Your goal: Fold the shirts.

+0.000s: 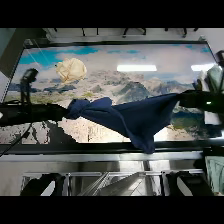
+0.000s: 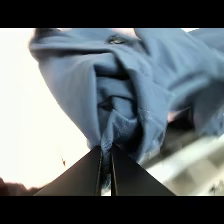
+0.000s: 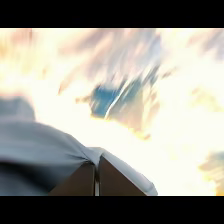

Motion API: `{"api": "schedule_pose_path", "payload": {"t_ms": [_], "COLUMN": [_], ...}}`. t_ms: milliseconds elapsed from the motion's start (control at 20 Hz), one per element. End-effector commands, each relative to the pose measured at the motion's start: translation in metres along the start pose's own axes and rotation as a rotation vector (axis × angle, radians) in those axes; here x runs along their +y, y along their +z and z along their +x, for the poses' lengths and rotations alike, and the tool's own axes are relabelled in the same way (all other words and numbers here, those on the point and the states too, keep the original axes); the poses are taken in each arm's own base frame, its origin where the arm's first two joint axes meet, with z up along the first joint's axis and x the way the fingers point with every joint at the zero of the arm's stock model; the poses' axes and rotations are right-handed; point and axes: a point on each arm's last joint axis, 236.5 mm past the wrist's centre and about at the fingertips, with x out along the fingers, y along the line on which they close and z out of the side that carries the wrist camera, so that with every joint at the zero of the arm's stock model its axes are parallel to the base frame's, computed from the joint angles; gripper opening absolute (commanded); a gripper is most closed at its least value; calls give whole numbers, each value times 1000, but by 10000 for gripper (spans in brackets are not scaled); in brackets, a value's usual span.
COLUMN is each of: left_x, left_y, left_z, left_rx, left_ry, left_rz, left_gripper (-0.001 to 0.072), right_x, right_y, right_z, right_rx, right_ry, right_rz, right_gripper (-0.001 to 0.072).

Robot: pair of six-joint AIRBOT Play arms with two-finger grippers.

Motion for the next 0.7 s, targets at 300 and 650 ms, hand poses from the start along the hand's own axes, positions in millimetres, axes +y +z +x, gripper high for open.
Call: {"api": "schedule_pose_path", "payload": {"t_ms": [300, 650], "left_x": [-81, -53], "left_y": [21, -67], "left_z": [-108, -10], "left_rx": [-218, 93], "left_ry": [-47, -71], "left_rz": [106, 24], "left_gripper": [18, 18], "right_x": [8, -29], "right_y": [125, 117], "right_z": [-132, 43], "right_rx": [-362, 2], "right_ry": [-136, -31], "right_rz": [-175, -68], "right_gripper": [21, 22]}}
